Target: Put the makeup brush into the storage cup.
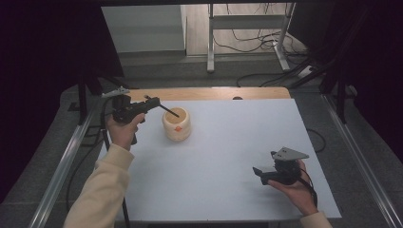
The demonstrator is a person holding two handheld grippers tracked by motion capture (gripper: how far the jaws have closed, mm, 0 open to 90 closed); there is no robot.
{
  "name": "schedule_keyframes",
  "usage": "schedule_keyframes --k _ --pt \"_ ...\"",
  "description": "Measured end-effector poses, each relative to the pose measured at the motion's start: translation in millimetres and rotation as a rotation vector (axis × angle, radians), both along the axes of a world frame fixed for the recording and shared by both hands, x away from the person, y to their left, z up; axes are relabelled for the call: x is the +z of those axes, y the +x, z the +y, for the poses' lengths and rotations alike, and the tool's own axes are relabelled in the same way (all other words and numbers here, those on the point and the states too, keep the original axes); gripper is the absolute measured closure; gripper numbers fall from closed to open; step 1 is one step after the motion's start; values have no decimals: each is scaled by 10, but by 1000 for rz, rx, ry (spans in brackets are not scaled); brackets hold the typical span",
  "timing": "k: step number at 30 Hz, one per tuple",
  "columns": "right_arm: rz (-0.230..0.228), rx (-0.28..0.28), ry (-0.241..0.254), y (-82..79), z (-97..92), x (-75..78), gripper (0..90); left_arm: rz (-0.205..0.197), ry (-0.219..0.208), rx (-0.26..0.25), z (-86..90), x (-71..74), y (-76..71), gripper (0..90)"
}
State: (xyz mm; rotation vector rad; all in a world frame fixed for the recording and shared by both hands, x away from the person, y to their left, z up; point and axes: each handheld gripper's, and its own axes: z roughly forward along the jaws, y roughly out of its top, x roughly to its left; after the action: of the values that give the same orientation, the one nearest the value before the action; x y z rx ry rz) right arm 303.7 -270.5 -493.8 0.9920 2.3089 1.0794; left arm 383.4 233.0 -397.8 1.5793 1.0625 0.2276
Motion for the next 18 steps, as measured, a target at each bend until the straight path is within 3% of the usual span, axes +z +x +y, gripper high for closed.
schedule_keyframes --k 18 --pt "-3 2 -2 -5 2 1 80 45 50 27 -91 -164 181 831"
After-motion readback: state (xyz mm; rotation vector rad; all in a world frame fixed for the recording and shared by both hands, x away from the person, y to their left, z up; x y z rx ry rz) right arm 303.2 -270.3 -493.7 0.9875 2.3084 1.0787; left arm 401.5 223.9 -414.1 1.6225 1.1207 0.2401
